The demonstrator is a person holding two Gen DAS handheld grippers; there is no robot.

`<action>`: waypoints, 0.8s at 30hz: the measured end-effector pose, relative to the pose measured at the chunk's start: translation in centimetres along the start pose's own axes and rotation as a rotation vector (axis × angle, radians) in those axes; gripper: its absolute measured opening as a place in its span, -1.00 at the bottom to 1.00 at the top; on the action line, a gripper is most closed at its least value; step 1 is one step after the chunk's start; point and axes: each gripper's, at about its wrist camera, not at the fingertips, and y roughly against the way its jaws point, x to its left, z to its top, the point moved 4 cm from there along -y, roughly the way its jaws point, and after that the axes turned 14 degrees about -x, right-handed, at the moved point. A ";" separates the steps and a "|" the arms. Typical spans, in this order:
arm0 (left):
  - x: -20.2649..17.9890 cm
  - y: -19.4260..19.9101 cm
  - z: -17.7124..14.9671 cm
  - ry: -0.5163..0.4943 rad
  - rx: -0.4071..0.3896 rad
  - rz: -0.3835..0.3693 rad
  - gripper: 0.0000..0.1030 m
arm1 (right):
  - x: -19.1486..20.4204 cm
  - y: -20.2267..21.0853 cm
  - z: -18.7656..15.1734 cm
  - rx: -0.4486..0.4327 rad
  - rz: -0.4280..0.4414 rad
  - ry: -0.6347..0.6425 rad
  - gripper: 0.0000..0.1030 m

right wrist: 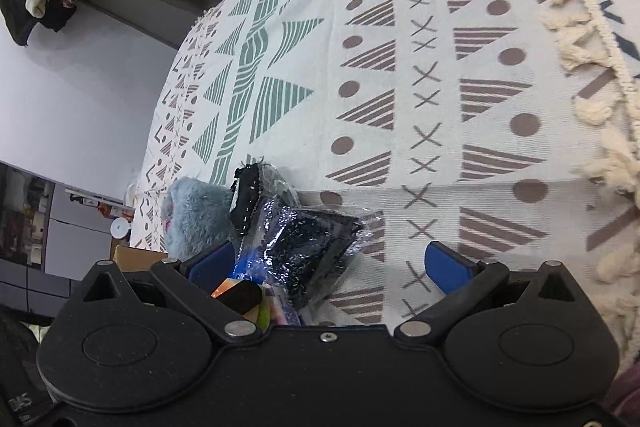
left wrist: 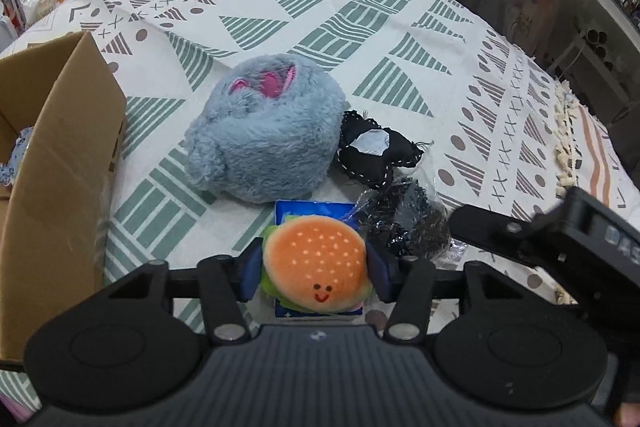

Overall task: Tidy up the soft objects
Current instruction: 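Grasp the burger plush with the left tool while the right tool grasps the black plastic bag, then lift and carry the burger in the left tool and the bag in the right tool over the box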

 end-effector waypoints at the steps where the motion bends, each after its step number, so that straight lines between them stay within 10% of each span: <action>1: 0.1 0.1 0.0 0.004 0.001 -0.001 0.01 | 0.2 -0.2 -0.1 0.003 0.000 0.004 0.98; 10: 0.9 0.7 0.8 0.013 -0.012 -0.003 0.01 | 0.6 -1.5 -0.2 -0.021 -0.047 0.018 0.98; 17: 1.3 2.6 1.3 0.018 -0.041 0.006 0.01 | 0.8 -1.0 -0.3 -0.072 -0.064 0.063 -0.14; 24: 1.4 5.4 1.5 0.021 -0.084 0.003 0.01 | 1.4 1.6 -0.4 -0.118 -0.027 0.069 -0.33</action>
